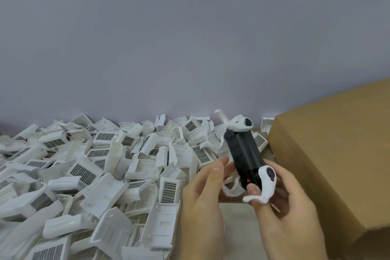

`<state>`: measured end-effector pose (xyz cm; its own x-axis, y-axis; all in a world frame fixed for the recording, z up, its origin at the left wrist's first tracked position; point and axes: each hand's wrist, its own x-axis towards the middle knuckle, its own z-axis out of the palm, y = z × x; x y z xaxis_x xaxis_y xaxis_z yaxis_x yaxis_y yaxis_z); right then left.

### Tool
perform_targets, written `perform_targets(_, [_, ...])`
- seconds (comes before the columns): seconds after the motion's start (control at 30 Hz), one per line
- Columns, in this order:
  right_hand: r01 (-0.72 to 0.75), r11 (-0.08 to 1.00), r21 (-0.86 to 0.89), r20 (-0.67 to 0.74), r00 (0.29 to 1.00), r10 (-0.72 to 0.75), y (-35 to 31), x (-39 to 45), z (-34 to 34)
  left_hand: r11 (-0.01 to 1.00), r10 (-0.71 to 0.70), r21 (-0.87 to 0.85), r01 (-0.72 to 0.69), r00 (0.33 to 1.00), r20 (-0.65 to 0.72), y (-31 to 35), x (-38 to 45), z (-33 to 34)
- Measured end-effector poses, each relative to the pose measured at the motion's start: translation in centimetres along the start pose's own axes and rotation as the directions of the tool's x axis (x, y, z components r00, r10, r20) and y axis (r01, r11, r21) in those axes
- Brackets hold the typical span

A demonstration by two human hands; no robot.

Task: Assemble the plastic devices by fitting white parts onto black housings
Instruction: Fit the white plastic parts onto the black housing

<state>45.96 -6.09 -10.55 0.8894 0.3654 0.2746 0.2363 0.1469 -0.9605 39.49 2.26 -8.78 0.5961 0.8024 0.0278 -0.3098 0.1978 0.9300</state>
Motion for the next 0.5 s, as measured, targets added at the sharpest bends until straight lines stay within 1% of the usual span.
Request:
perform_targets(0.07, [0.158, 0.983, -0.090, -0.004, 0.987, -0.159, 0.2, -0.1, 0.0, 1.000, 0.017, 0.020, -0.017, 1.000, -0.025, 0.0, 0.0, -0.1])
perform_targets(0.13, [0.301, 0.933, -0.198, 0.016, 0.952, -0.304, -0.1, -0.2, 0.0, 1.000, -0.003, -0.017, 0.001, 0.995, -0.103, -0.3, -0.1, 0.1])
perform_targets(0.2, [0.456, 0.832, -0.315, 0.084, 0.887, -0.454, -0.3, -0.1, 0.0, 0.998, -0.033, -0.049, 0.026, 0.988, -0.150, -0.5, -0.3, 0.4])
perform_targets(0.27, [0.588, 0.722, -0.364, 0.189, 0.806, -0.561, -0.8, -0.2, 0.1, 0.993, -0.068, -0.103, 0.050, 0.983, -0.173, -0.4, -0.2, 0.3])
perform_targets(0.3, [0.621, 0.693, -0.366, 0.220, 0.782, -0.584, -0.9, -0.4, 0.2, 0.990, -0.075, -0.131, 0.053, 0.983, -0.167, -0.3, -0.2, 0.2])
perform_targets(0.33, [0.633, 0.690, -0.351, 0.236, 0.773, -0.589, -0.9, -0.6, 0.4, 0.985, -0.073, -0.169, 0.044, 0.983, -0.169, -0.1, -0.1, 0.1])
perform_targets(0.37, [0.626, 0.709, -0.324, 0.228, 0.779, -0.584, -1.0, -0.8, 0.5, 0.977, -0.065, -0.214, 0.024, 0.981, -0.185, 0.1, 0.0, -0.1])
perform_targets(0.43, [0.566, 0.781, -0.265, 0.163, 0.824, -0.542, -1.0, -0.9, 0.5, 0.952, -0.043, -0.305, -0.024, 0.976, -0.212, 0.5, 0.2, -0.4])
perform_targets(0.5, [0.508, 0.803, -0.310, 0.146, 0.861, -0.488, -0.5, -0.6, 0.1, 0.932, -0.021, -0.356, -0.064, 0.973, -0.231, 0.8, 0.2, -0.6])
